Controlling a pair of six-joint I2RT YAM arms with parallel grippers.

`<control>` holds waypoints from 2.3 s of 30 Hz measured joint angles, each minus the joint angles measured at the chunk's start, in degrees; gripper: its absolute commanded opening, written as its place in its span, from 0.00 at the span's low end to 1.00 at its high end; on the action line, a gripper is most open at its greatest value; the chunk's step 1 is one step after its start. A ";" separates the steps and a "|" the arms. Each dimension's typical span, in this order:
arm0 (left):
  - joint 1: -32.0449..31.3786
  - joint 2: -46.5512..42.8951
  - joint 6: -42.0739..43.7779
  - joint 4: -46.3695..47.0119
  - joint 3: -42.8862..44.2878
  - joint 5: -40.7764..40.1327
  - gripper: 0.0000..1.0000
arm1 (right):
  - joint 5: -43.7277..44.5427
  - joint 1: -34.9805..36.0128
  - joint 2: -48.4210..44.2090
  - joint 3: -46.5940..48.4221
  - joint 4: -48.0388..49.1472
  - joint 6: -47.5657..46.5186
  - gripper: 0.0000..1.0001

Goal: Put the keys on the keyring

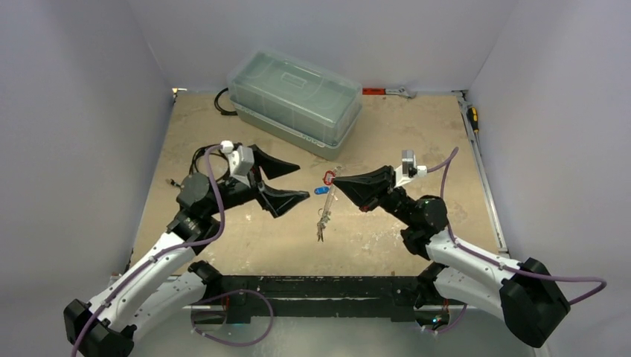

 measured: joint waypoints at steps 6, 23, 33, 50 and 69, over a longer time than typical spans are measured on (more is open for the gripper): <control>-9.60 4.07 0.35 2.80 -1.99 -4.11 0.75 | 1.73 0.00 0.33 -0.02 1.84 0.07 0.00; -17.62 15.32 3.80 16.11 -3.63 -16.94 0.71 | 4.11 0.00 0.20 -0.02 3.10 1.90 0.00; -19.63 18.05 8.22 18.60 -3.61 -20.41 0.68 | 3.56 0.00 0.20 -0.02 3.26 2.99 0.00; -20.41 15.21 17.57 13.86 -2.49 -22.40 0.27 | -0.48 0.00 1.84 -1.55 7.13 6.01 0.00; -20.90 13.11 18.91 0.24 1.01 -18.10 0.00 | -3.54 0.00 -0.48 -5.16 6.84 5.95 0.26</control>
